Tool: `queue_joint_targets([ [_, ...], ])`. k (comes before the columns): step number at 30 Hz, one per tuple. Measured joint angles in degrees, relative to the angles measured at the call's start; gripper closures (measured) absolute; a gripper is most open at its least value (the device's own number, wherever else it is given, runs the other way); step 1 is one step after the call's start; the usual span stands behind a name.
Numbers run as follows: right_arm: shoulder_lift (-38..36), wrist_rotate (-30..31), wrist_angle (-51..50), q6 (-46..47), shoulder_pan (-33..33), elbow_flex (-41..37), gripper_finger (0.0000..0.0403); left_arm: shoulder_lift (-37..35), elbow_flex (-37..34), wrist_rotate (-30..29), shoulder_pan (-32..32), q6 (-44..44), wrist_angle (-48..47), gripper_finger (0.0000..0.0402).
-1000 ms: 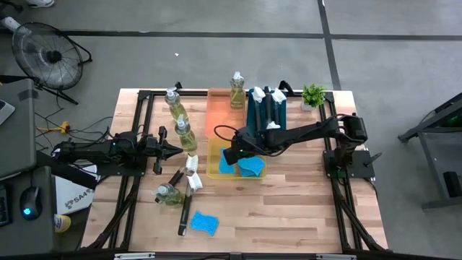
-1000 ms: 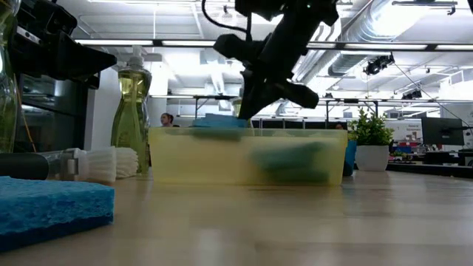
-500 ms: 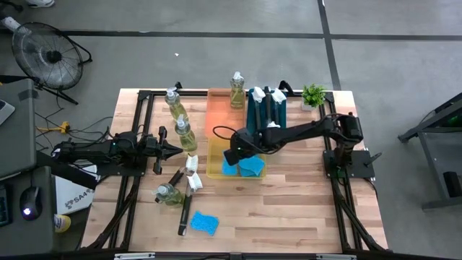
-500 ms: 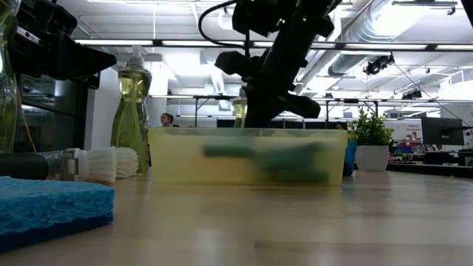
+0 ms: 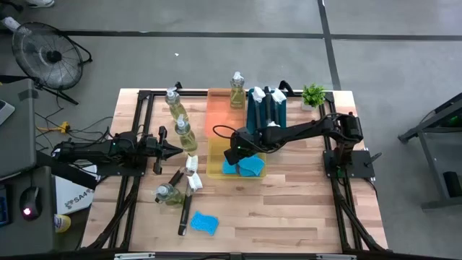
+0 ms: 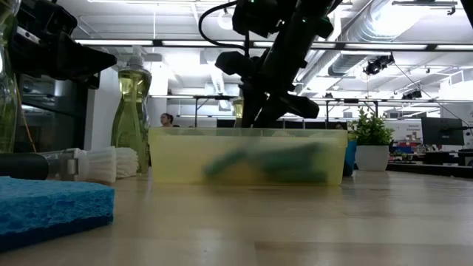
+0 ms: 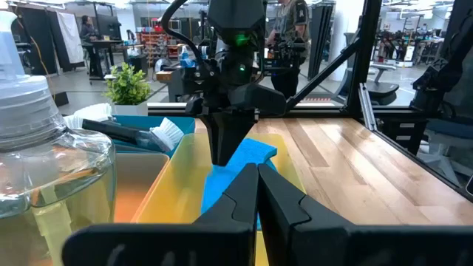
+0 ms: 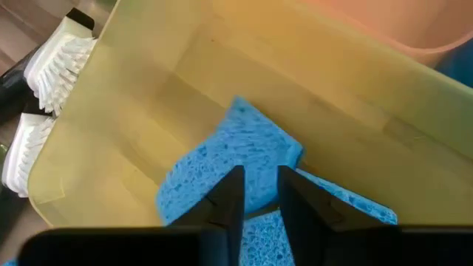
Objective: Pick & Place Kitchen Sink Supplies
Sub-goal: Put the sponge into the yellow bin, then stack the sponge on top of the sponge in the yellow bin
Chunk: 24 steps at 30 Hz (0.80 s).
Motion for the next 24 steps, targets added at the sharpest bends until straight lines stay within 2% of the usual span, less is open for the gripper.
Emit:
queue_joint_targets([
  [7,-0.7,-0.1,0.0,0.0,0.4,0.0,0.0274,0.0,0.0,0.0,0.0,0.0,0.0,0.0401],
  [13,-3.7,-1.3,0.6,1.0,3.1,0.0,0.025,0.0,0.0,0.0,0.0,0.0,0.0,0.0401],
  [20,-5.5,-3.6,4.1,5.8,10.7,0.0,0.0238,0.0,0.0,0.0,0.0,0.0,0.0,0.0401],
  [24,-5.5,-2.7,6.0,11.9,16.4,0.0,0.0237,0.0,0.0,0.0,0.0,0.0,0.0,0.0401],
])
